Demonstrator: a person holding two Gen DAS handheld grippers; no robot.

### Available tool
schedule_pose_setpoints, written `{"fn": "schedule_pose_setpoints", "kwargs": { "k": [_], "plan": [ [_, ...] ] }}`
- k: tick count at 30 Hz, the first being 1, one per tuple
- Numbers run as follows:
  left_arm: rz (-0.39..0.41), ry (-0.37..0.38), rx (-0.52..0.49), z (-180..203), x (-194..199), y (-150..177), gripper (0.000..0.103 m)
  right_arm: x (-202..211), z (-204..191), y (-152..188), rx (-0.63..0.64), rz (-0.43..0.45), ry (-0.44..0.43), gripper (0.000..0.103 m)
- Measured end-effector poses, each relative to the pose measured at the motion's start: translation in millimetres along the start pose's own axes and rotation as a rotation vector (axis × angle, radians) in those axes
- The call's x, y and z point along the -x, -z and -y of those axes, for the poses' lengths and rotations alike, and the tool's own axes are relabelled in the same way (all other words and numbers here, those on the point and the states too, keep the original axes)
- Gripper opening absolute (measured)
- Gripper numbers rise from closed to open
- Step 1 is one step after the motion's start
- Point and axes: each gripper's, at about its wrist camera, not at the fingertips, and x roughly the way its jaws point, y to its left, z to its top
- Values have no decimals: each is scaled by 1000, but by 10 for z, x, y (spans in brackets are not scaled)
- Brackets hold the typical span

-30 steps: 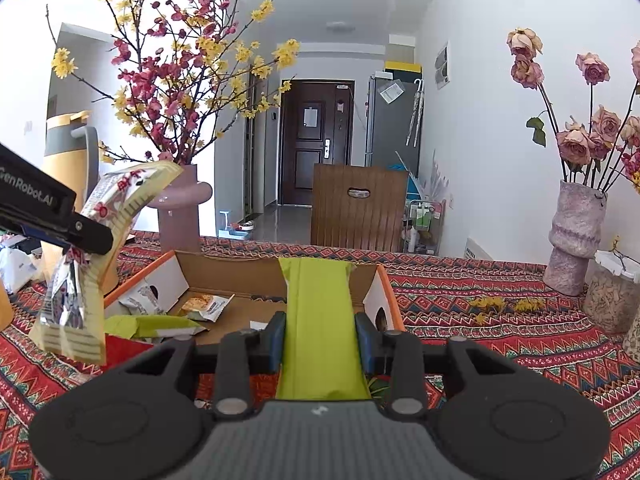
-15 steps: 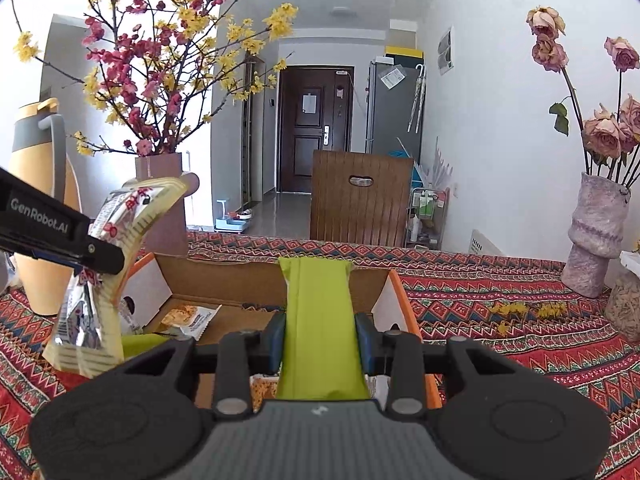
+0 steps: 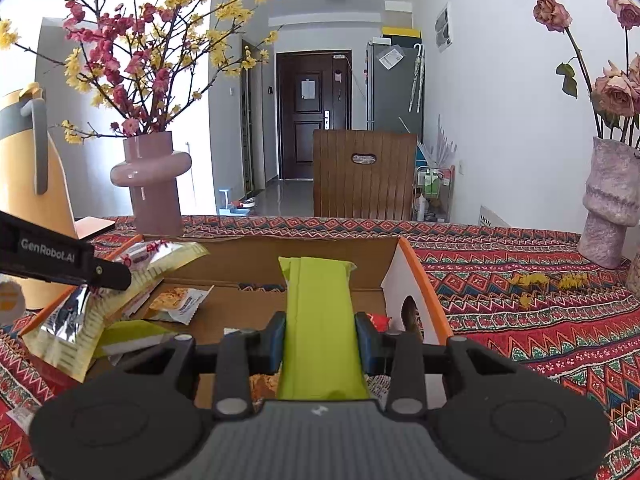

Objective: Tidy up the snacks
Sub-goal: 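Lift both held snacks and carry them over the cardboard box, then open both tools to drop the wafer bar and foil bag into the box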

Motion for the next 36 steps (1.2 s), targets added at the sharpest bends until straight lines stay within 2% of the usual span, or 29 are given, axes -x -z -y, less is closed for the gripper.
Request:
{"fn": "schedule_pose_setpoints", "kwargs": {
  "k": [7,10,11,12,13,14,15,16,19,22,36],
  "plan": [
    [19,2,-1,-1,16,38,36,-6,7,26,-6,-10,5,35],
    [27,10,12,-29,19,46,46,3,45,26,-26,-11,-4,36],
    [32,11,18,-41,25,46,54,11,61,28,-36,-9,-5,38],
    [39,12,22,-54,35,48,63,17,76,22,-47,-8,-4,46],
    [50,14,27,-65,53,51,68,28,91,24,-54,-4,-5,60],
    [68,15,34,-76,82,52,78,40,104,23,-63,3,-4,68],
    [87,13,39,-86,116,52,86,56,109,21,-70,10,-3,83],
    [105,12,42,-92,148,51,89,65,105,13,-75,18,-2,94],
    [141,27,51,-103,218,48,101,106,127,10,-85,34,-6,101],
    [166,22,55,-98,260,53,103,127,136,9,-91,40,-7,103],
    [161,10,57,-95,260,69,103,129,147,5,-97,40,2,103]
  ]
}}
